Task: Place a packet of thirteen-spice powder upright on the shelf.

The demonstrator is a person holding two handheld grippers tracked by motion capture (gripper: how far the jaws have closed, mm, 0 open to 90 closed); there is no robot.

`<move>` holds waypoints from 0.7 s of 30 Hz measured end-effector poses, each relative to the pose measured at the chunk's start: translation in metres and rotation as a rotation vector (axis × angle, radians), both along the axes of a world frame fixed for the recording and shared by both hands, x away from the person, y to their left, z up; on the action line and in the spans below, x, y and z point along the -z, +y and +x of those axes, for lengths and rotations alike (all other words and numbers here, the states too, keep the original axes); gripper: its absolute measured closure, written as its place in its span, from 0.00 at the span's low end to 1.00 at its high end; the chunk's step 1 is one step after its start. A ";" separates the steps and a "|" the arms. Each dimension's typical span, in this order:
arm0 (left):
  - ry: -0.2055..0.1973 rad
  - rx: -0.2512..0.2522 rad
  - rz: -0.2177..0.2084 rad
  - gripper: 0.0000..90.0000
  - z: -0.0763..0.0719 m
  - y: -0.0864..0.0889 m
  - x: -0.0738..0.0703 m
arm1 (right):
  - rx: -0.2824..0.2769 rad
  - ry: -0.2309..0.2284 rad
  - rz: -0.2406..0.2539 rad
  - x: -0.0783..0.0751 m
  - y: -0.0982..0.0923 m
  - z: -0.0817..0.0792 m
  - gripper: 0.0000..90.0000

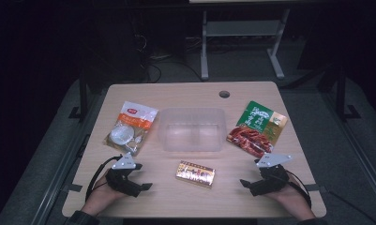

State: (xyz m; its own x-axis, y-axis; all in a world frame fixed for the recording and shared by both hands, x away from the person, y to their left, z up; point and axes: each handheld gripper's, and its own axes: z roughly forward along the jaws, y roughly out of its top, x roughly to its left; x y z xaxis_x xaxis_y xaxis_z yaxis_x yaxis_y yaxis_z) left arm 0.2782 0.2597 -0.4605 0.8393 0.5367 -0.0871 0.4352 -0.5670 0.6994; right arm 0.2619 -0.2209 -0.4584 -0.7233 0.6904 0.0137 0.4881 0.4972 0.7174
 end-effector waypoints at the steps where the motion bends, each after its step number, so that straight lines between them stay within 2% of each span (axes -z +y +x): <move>1: 0.000 -0.001 -0.001 0.15 0.000 0.000 0.000 | -0.003 0.007 0.002 0.000 0.000 0.000 0.11; 5: 0.000 0.004 -0.007 0.15 0.000 -0.001 0.000 | -0.019 0.027 0.000 -0.001 0.001 -0.001 0.14; 10: 0.001 0.009 -0.010 0.15 -0.001 -0.002 0.000 | -0.038 0.038 0.030 -0.003 0.006 -0.001 0.17; 12: 0.004 0.007 -0.015 0.15 -0.001 -0.003 0.000 | -0.051 0.051 0.036 -0.005 0.012 0.001 0.25; 14: 0.004 0.007 -0.020 0.15 -0.001 -0.004 0.000 | -0.058 0.048 0.040 -0.006 0.014 0.001 0.27; 15: 0.006 0.004 -0.024 0.15 -0.001 -0.004 -0.001 | -0.071 0.055 0.046 -0.008 0.017 0.003 0.32; 19: -0.011 0.011 -0.042 0.15 -0.001 -0.007 -0.004 | -0.088 0.057 0.067 -0.010 0.022 0.004 0.33; 21: -0.012 0.013 -0.061 0.18 0.000 -0.011 -0.006 | -0.100 0.064 0.059 -0.008 0.026 0.004 0.31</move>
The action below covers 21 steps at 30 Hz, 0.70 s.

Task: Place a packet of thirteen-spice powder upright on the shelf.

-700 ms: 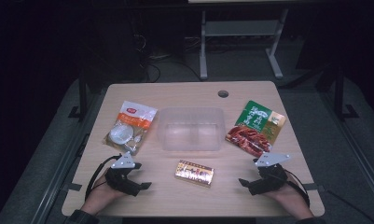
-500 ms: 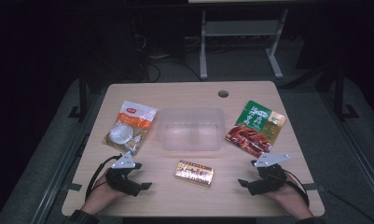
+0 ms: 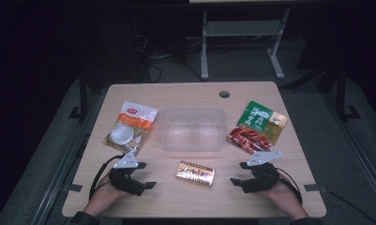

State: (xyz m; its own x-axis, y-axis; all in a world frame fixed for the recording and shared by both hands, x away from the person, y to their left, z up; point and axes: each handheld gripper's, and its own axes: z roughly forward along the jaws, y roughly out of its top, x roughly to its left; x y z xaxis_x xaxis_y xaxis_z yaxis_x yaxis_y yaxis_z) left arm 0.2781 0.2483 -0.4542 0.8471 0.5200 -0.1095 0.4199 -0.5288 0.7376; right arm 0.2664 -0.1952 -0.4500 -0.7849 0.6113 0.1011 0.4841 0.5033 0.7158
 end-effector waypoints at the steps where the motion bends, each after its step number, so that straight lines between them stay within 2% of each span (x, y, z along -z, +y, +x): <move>1: -0.006 0.013 0.000 0.18 0.001 -0.002 -0.002 | 0.000 0.000 0.000 0.000 0.000 0.000 0.31; 5: -0.018 0.044 -0.024 0.31 0.005 -0.010 -0.009 | -0.006 0.015 -0.003 0.003 0.002 0.000 0.27; 6: -0.023 0.053 -0.028 0.44 0.006 -0.012 -0.010 | -0.009 0.017 -0.002 0.004 0.002 0.001 0.27; 7: -0.022 0.055 -0.032 0.44 0.007 -0.014 -0.012 | -0.009 0.017 -0.002 0.004 0.002 0.001 0.27; 10: -0.016 0.068 -0.048 0.65 0.014 -0.021 -0.016 | -0.009 0.019 -0.010 0.005 0.002 0.001 0.26; 13: -0.008 0.082 -0.051 0.80 0.022 -0.031 -0.019 | -0.006 0.021 -0.013 0.006 0.002 0.000 0.26; 14: -0.003 0.090 -0.054 0.90 0.025 -0.034 -0.020 | -0.003 0.025 -0.014 0.006 0.002 0.000 0.26; 15: 0.005 0.092 -0.050 0.90 0.026 -0.038 -0.020 | -0.003 0.025 -0.014 0.006 0.002 0.000 0.26; 17: 0.004 0.107 -0.041 0.99 0.032 -0.047 -0.020 | -0.004 0.023 -0.015 0.007 0.001 0.000 0.24; 21: -0.007 0.124 -0.029 1.00 0.038 -0.056 -0.020 | 0.001 0.026 -0.022 0.008 0.001 0.000 0.24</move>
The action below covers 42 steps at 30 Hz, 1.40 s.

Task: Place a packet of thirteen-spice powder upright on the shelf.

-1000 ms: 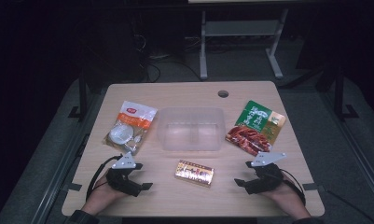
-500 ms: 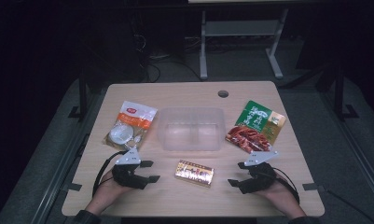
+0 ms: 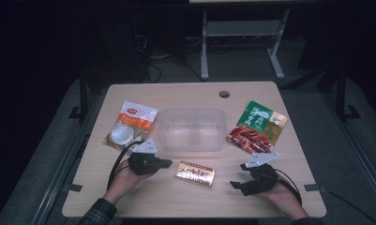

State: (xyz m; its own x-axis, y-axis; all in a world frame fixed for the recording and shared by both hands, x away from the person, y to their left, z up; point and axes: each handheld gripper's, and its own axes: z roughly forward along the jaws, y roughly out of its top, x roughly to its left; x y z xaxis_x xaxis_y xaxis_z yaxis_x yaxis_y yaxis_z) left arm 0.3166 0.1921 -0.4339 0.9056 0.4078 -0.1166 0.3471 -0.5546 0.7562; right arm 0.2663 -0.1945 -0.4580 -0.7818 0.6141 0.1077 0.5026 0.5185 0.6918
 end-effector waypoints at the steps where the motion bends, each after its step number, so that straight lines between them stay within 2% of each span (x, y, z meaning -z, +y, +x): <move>1: 0.005 0.004 0.001 1.00 0.002 -0.004 0.001 | 0.001 -0.002 -0.001 0.000 0.000 0.000 0.24; 3: -0.008 0.011 0.013 1.00 0.007 -0.011 0.002 | 0.003 -0.003 -0.007 0.001 -0.001 0.000 0.23; 12: -0.013 0.014 0.006 0.99 0.020 -0.030 0.006 | 0.005 -0.013 -0.019 0.002 -0.002 0.000 0.22; 21: -0.026 0.019 0.036 1.00 0.029 -0.049 0.015 | 0.010 -0.019 -0.028 0.003 -0.003 0.000 0.22; 26: -0.024 0.014 0.056 1.00 0.031 -0.051 0.021 | 0.011 -0.018 -0.028 0.003 -0.004 0.000 0.22; 28: -0.011 0.015 0.046 1.00 0.032 -0.049 0.021 | 0.010 -0.021 -0.030 0.003 -0.004 0.000 0.22; 30: -0.011 0.018 0.055 1.00 0.031 -0.048 0.021 | 0.013 -0.020 -0.028 0.002 -0.004 0.000 0.22; 33: 0.011 0.029 0.053 1.00 0.030 -0.044 0.020 | 0.015 -0.021 -0.027 0.002 -0.005 0.000 0.22; 42: 0.041 0.048 0.072 1.00 0.023 -0.035 0.022 | 0.014 -0.022 -0.030 0.002 -0.005 0.000 0.22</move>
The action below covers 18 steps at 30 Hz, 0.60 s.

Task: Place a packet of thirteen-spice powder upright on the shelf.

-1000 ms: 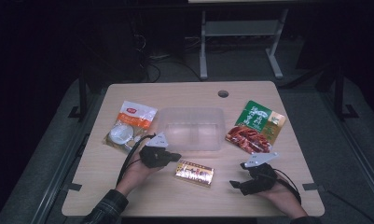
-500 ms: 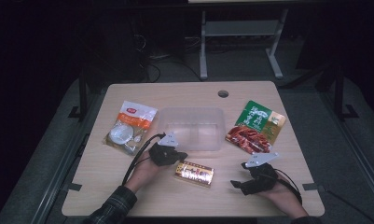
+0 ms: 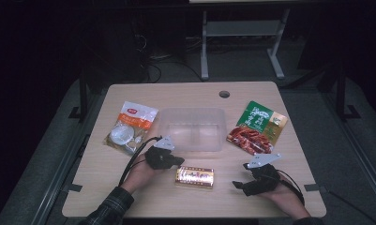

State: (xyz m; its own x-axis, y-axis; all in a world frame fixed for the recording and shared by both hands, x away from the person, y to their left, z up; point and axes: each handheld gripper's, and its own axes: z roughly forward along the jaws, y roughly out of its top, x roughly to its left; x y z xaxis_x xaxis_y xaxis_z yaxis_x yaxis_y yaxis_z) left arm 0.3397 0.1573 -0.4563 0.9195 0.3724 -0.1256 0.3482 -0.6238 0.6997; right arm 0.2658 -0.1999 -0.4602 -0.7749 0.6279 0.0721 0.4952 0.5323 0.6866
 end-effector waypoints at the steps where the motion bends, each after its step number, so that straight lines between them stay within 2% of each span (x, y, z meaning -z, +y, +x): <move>1: 0.012 0.009 0.018 1.00 -0.003 0.003 0.001 | 0.000 -0.001 -0.003 0.000 0.000 0.000 0.22; 2: 0.009 0.012 0.027 1.00 -0.004 0.004 0.001 | 0.000 -0.002 -0.004 0.000 0.000 0.000 0.22; 9: 0.036 0.014 0.005 1.00 -0.014 0.016 -0.003 | 0.000 0.000 -0.008 0.001 0.000 0.000 0.22; 11: 0.052 0.019 0.001 1.00 -0.017 0.018 -0.003 | 0.000 0.001 -0.008 0.001 0.000 0.000 0.22; 14: 0.054 0.024 -0.001 1.00 -0.021 0.018 -0.003 | 0.000 0.002 -0.008 0.001 0.000 0.000 0.22; 15: 0.046 0.031 -0.003 1.00 -0.022 0.018 -0.003 | 0.000 0.001 -0.010 0.001 0.000 0.000 0.22; 18: 0.009 0.009 -0.032 1.00 -0.021 0.022 -0.010 | 0.001 -0.003 -0.010 0.000 0.000 0.000 0.22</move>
